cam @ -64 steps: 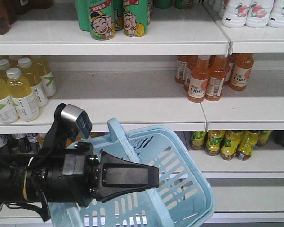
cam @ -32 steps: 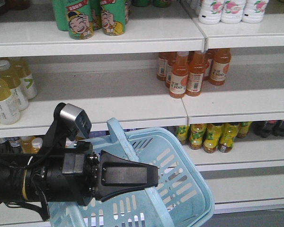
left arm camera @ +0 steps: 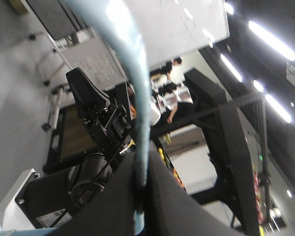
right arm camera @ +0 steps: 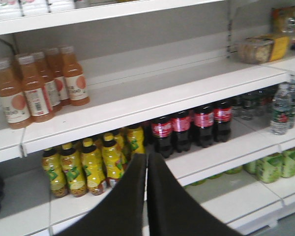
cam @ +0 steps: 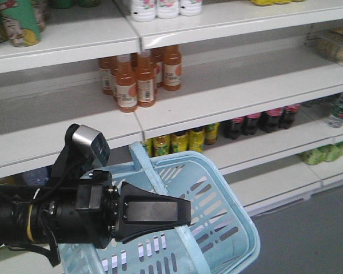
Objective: Place coke in basket with both arms
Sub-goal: 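Turn the base away from the shelf holding the basket in left gripper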
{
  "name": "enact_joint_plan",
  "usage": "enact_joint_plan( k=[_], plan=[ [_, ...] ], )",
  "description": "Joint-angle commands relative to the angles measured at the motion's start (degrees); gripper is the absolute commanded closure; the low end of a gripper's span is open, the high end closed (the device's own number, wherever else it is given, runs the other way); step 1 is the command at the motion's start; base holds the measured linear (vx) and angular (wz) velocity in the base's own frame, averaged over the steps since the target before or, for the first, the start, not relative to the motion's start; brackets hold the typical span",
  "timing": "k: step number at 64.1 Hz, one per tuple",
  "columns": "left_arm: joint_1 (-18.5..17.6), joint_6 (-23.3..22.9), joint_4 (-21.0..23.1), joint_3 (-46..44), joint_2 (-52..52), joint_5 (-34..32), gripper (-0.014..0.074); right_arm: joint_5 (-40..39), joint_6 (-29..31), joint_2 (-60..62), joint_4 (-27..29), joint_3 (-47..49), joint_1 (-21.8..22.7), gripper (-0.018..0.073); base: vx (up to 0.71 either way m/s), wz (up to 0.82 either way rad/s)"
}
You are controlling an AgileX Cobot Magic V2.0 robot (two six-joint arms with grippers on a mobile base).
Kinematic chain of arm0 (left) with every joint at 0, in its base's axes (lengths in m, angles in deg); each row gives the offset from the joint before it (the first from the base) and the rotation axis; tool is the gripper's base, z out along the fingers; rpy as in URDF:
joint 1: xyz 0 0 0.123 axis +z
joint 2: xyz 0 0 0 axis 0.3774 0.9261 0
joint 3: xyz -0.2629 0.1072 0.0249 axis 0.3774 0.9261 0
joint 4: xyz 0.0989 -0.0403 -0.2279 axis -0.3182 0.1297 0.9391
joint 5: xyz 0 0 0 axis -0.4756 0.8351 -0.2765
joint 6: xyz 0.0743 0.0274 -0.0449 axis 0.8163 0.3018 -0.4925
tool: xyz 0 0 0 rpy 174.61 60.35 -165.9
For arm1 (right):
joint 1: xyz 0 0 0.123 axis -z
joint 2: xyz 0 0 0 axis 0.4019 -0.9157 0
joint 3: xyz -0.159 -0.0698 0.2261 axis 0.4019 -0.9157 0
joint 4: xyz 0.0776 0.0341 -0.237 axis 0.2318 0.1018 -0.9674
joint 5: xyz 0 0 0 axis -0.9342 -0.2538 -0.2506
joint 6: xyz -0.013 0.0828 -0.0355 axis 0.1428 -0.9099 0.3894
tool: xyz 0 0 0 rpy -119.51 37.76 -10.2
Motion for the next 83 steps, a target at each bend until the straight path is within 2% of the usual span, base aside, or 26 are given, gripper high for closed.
enact_joint_plan(
  k=[1,83],
  plan=[
    [-0.27,0.29,4.16,-1.32,-1.93,-12.26,0.0602,-4.35,0.34,0.68,-0.43,-0.35,0.38,0.0564,-0.07,-0.69],
    [-0.27,0.29,4.16,-1.32,-1.93,-12.26,0.0602,-4.31,0.34,0.68,-0.43,-0.35,0.38,0.0564,-0.09,-0.66]
  ],
)
